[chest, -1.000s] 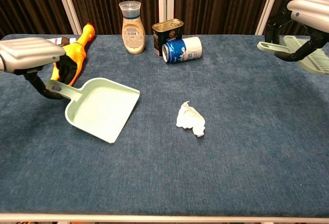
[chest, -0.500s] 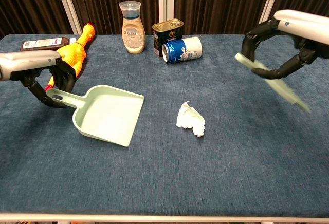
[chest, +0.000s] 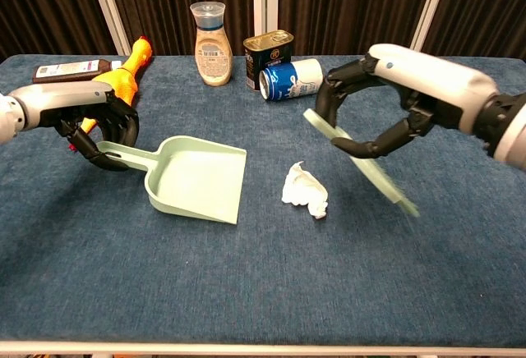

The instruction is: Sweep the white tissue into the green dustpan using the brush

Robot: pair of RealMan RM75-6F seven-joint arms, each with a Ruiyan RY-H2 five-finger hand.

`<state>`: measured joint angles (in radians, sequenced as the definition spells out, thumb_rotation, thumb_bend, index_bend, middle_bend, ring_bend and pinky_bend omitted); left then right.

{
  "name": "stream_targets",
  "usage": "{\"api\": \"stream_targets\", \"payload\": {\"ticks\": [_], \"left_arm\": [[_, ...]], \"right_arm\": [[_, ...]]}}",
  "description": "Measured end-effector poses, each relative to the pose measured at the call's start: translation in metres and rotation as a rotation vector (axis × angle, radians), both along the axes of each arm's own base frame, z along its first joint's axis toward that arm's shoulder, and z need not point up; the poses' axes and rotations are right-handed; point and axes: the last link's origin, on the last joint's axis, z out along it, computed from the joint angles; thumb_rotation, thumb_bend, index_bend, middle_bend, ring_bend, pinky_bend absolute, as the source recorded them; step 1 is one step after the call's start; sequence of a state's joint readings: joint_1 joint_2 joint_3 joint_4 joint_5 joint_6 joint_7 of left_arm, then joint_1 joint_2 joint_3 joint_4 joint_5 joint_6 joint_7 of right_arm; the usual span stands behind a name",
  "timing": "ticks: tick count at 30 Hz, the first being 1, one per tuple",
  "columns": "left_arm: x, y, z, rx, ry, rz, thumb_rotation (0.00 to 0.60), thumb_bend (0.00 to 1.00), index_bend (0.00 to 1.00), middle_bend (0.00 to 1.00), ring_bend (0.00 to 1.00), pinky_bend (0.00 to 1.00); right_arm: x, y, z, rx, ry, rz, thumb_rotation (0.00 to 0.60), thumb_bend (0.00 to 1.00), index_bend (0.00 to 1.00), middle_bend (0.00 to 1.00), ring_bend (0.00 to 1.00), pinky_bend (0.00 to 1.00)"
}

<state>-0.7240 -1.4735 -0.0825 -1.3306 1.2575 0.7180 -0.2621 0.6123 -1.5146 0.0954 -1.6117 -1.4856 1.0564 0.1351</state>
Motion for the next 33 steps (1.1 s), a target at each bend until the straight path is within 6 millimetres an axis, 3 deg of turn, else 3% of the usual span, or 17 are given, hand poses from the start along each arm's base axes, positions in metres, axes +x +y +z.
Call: {"api": "stream_targets", "payload": {"ticks": [19, 33], "left_arm": [[0.004, -0.008, -0.016, 0.009, -0.02, 0.002, 0.6, 0.33, 0.59, 0.57, 0.47, 0.4], [0.008, -0.012, -0.022, -0.002, -0.052, 0.03, 0.6, 0.33, 0.58, 0.57, 0.47, 0.4]], "right_arm": [[0.023, 0.008, -0.067, -0.042, -0.11, -0.053, 0.6, 0.4, 0.74, 0.6, 0.29, 0.0], [0.068, -0.004, -0.097, -0.047, -0.245, -0.027, 0.6, 0.4, 0.74, 0.6, 0.29, 0.0]]}}
